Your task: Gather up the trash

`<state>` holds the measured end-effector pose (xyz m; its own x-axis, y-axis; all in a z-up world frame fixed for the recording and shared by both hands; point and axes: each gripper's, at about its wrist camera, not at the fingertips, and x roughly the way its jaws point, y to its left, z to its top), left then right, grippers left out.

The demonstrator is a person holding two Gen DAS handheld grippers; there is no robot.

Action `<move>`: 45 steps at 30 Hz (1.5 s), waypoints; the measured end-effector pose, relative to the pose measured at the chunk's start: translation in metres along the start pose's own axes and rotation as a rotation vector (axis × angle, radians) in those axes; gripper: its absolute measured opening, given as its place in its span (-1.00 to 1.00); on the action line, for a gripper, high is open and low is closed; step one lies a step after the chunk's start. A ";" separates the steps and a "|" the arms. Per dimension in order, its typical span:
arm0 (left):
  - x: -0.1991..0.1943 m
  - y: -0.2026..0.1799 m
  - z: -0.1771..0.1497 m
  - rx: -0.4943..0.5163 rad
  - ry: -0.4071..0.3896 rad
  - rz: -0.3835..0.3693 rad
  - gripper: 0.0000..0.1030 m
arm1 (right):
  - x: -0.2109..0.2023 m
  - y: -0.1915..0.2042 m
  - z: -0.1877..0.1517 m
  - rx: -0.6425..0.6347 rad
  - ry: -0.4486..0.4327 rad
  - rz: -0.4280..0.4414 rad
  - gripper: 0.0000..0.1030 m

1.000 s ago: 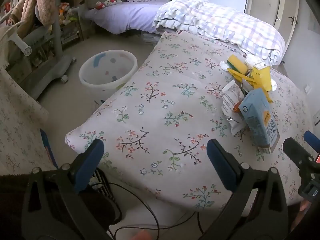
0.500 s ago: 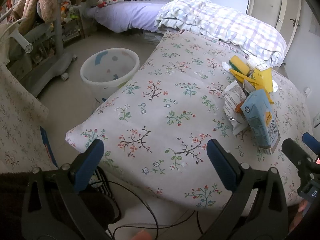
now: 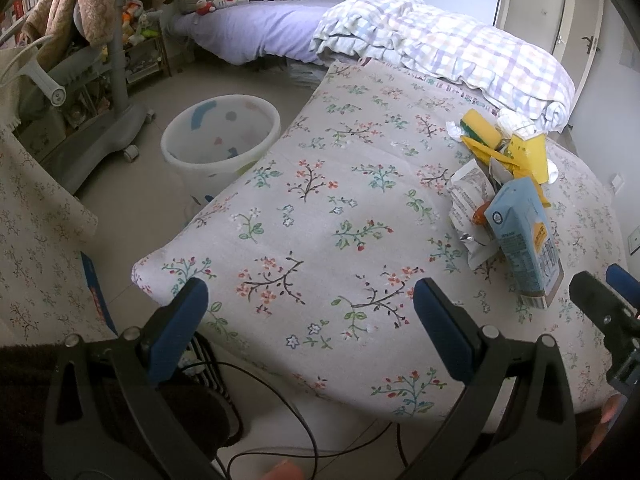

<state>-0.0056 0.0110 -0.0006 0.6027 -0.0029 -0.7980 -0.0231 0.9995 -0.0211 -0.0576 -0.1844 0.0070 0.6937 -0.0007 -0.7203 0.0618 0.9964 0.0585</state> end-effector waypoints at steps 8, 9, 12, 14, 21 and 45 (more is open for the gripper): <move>0.002 0.000 0.000 0.003 -0.003 0.002 0.98 | 0.001 0.000 0.000 0.003 0.009 0.009 1.00; 0.003 0.000 0.000 0.004 -0.002 0.002 0.98 | 0.001 0.000 0.000 0.003 0.010 0.010 1.00; 0.003 0.000 0.000 0.003 -0.001 0.003 0.98 | 0.001 -0.001 0.000 0.003 0.011 0.011 1.00; 0.002 0.000 0.000 0.002 -0.003 0.004 0.98 | 0.001 0.000 0.000 0.004 0.011 0.010 1.00; 0.003 -0.001 -0.001 0.004 -0.007 0.012 0.98 | 0.001 -0.002 -0.001 0.010 0.014 0.014 1.00; 0.003 -0.002 0.000 0.000 -0.009 0.012 0.98 | 0.005 -0.002 -0.001 0.010 0.025 0.013 1.00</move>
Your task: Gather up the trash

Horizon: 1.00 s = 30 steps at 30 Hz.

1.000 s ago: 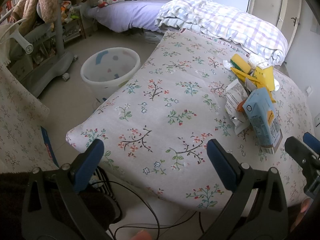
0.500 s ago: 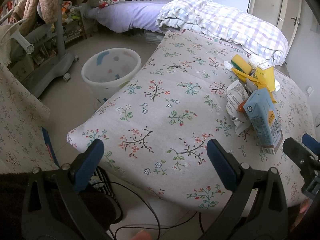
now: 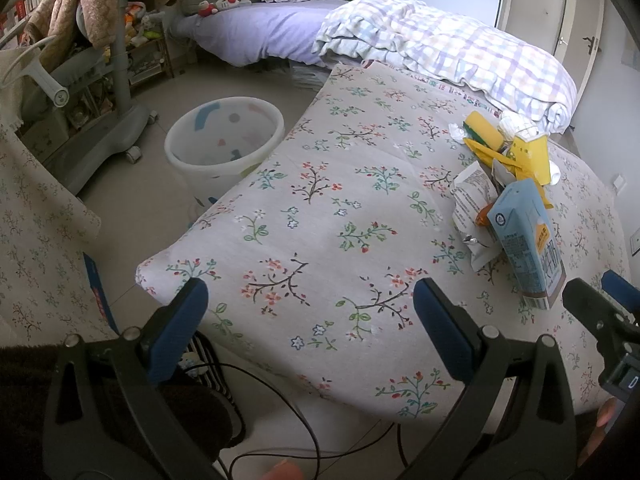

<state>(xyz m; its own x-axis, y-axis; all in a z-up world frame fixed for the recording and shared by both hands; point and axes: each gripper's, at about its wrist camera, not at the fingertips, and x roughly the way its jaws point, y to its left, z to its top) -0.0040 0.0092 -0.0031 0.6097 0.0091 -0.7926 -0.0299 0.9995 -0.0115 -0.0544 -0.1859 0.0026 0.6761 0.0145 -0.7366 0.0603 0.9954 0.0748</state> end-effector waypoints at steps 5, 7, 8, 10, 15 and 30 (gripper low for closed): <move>0.000 0.000 0.000 0.000 0.000 -0.002 0.98 | 0.001 -0.001 -0.001 0.003 0.001 -0.002 1.00; -0.001 0.001 0.000 0.001 0.001 -0.002 0.98 | 0.002 -0.003 -0.001 0.007 0.003 -0.002 1.00; -0.001 0.000 -0.001 0.004 0.002 -0.002 0.98 | 0.002 -0.004 -0.001 0.009 0.004 -0.002 1.00; -0.001 0.000 -0.002 0.006 0.002 -0.001 0.98 | 0.001 -0.006 -0.002 0.012 0.005 -0.003 1.00; -0.001 -0.001 -0.002 0.008 0.006 -0.001 0.98 | 0.002 -0.014 -0.005 0.020 0.012 -0.009 1.00; 0.014 0.001 0.002 0.015 0.042 0.012 0.98 | 0.032 -0.026 0.010 0.025 0.081 0.011 1.00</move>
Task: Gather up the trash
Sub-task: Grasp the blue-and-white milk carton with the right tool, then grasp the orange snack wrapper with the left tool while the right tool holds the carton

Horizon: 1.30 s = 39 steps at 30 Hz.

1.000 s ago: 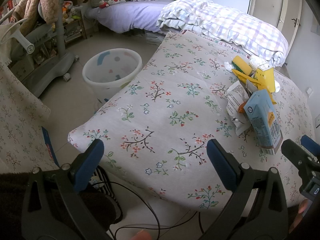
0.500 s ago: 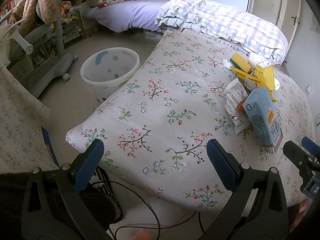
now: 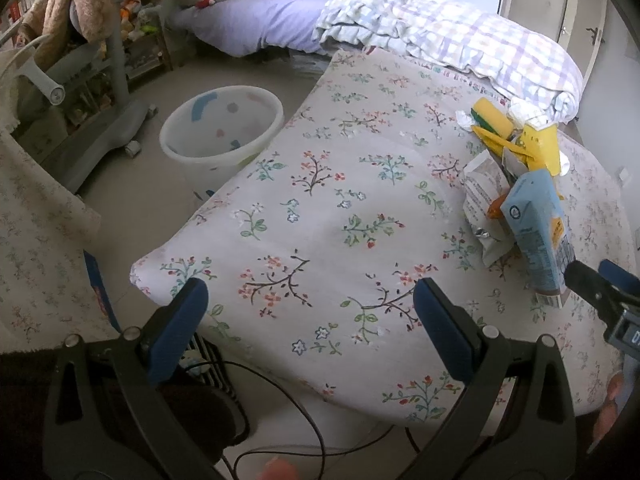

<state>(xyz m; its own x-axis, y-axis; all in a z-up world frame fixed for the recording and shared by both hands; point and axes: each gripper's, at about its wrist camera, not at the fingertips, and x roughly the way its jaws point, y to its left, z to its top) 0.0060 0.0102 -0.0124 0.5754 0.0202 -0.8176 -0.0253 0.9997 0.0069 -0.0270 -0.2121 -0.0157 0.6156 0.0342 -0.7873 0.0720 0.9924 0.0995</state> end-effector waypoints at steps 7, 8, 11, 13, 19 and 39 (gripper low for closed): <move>0.006 0.001 0.002 0.013 0.027 -0.009 0.98 | 0.018 0.016 0.005 -0.099 0.028 -0.003 0.93; 0.007 0.001 0.003 0.017 0.031 -0.008 0.98 | 0.021 0.019 0.006 -0.118 0.031 -0.010 0.88; 0.010 -0.001 0.004 0.028 0.038 -0.005 0.98 | 0.029 0.026 0.008 -0.170 0.038 -0.039 0.64; 0.013 -0.005 0.004 0.050 0.049 0.000 0.98 | 0.035 0.028 0.008 -0.192 0.051 -0.056 0.45; 0.017 -0.016 0.007 0.094 0.061 -0.018 0.98 | 0.014 0.016 0.010 -0.150 0.011 -0.017 0.22; 0.016 -0.120 0.042 0.251 0.083 -0.346 0.84 | -0.037 -0.086 -0.015 0.127 -0.027 -0.002 0.16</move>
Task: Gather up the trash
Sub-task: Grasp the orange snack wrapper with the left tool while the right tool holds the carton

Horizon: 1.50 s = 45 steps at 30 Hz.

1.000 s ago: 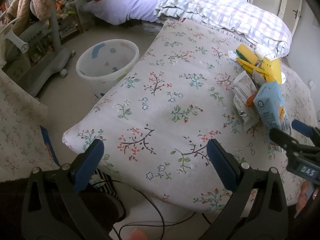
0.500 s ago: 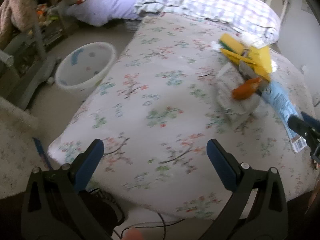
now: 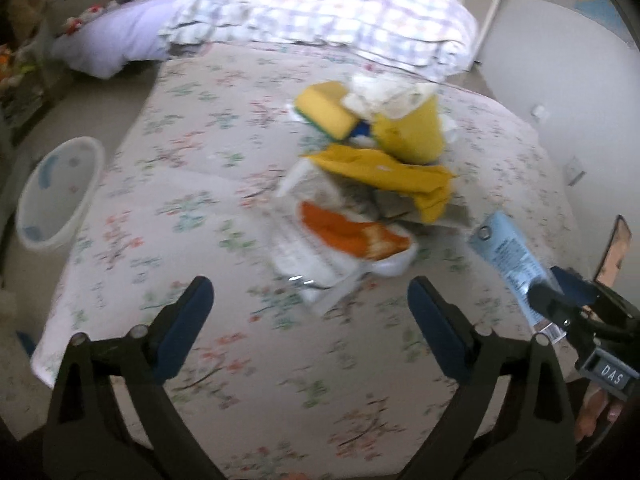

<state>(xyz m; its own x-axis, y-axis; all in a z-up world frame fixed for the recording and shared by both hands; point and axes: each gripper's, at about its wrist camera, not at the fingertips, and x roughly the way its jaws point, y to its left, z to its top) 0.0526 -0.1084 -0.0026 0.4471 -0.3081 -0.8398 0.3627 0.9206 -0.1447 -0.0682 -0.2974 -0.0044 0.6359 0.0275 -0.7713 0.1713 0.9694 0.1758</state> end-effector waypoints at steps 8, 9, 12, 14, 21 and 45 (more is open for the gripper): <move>0.016 0.000 0.008 -0.090 0.016 -0.144 0.46 | -0.007 -0.004 -0.002 0.009 0.011 0.054 -0.50; 0.018 0.001 0.009 -0.105 0.016 -0.151 0.43 | -0.007 -0.003 -0.003 0.001 0.011 0.041 -0.50; 0.023 0.003 0.013 -0.146 0.014 -0.175 0.26 | 0.003 -0.005 -0.005 -0.006 0.047 0.025 -0.49; 0.026 0.004 0.017 -0.163 0.007 -0.179 0.16 | 0.010 -0.010 -0.008 0.025 0.070 0.067 -0.13; 0.033 0.013 0.021 -0.217 0.004 -0.189 -0.28 | 0.032 -0.018 -0.018 0.101 0.151 0.109 0.25; 0.011 0.028 0.022 -0.250 -0.038 -0.242 0.26 | 0.027 -0.005 -0.019 0.086 0.147 0.054 0.10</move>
<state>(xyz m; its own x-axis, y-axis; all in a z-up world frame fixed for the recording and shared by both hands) 0.0857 -0.0914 -0.0044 0.4045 -0.5288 -0.7462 0.2520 0.8488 -0.4648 -0.0655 -0.2966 -0.0377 0.5304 0.1203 -0.8392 0.2078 0.9412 0.2663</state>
